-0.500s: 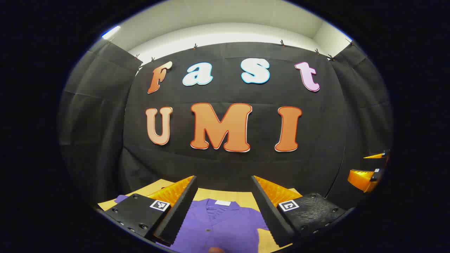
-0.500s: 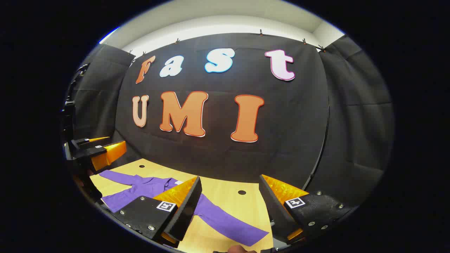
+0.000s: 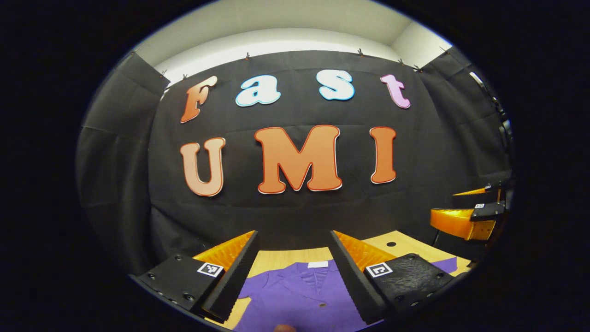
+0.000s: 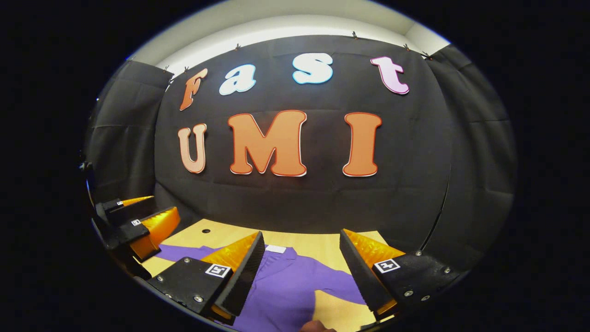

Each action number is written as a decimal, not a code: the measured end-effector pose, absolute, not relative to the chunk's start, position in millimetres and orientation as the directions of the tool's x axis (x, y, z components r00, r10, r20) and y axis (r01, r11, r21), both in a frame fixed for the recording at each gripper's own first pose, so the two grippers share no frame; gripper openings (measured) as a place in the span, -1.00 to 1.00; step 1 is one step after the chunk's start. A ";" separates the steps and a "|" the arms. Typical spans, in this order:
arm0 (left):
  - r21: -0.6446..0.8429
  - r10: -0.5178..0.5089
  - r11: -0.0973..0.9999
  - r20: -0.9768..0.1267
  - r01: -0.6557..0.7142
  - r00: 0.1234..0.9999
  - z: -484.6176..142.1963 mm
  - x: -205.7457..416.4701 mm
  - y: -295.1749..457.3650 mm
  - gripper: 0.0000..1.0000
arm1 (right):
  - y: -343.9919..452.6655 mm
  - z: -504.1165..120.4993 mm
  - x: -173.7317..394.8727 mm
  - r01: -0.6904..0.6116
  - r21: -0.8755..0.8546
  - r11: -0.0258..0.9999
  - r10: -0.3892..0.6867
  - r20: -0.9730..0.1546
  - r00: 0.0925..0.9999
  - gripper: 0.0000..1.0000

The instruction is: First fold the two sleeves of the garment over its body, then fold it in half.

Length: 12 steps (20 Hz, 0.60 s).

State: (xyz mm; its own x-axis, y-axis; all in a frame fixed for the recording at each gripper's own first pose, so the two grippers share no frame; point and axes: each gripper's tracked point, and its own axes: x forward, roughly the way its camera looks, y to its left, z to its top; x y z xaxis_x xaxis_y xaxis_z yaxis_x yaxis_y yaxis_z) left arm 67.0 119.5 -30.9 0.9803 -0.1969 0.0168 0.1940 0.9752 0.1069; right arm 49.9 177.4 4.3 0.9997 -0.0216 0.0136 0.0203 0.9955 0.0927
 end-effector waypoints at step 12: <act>0.135 -0.267 0.956 0.031 0.261 0.963 -44.4 107.4 162.4 0.92 | 187.2 -20.1 70.7 0.179 0.042 0.983 -0.176 -0.068 0.982 0.94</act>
